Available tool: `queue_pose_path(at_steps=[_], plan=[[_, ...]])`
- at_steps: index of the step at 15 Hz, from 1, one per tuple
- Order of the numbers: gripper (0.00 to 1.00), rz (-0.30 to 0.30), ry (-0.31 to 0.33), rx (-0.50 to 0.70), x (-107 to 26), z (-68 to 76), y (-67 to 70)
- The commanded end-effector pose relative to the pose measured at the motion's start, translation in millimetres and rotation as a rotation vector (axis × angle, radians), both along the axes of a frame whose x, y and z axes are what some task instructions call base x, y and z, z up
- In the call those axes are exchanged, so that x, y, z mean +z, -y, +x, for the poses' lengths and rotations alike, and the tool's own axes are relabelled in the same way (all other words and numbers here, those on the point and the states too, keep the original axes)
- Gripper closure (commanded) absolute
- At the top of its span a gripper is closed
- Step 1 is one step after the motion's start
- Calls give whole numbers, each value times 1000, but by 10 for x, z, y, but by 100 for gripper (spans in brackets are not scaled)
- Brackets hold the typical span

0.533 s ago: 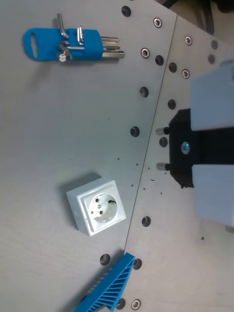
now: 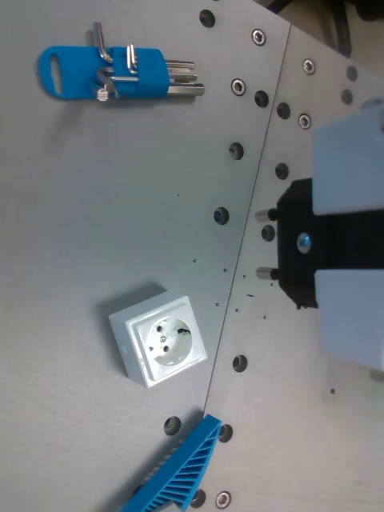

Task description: Move above the white socket

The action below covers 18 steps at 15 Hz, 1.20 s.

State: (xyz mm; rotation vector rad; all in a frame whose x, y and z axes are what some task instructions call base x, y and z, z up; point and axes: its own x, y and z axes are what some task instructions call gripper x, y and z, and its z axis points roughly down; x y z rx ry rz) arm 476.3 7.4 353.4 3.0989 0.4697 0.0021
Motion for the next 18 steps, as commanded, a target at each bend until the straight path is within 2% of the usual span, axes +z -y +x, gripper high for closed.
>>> queue_pose_path(at_steps=[1,10,18], plan=[[100,0,-1,12,-22,-10,-4],[100,2,38,67,-189,-71,-35],[100,0,73,128,-501,-199,-92]])
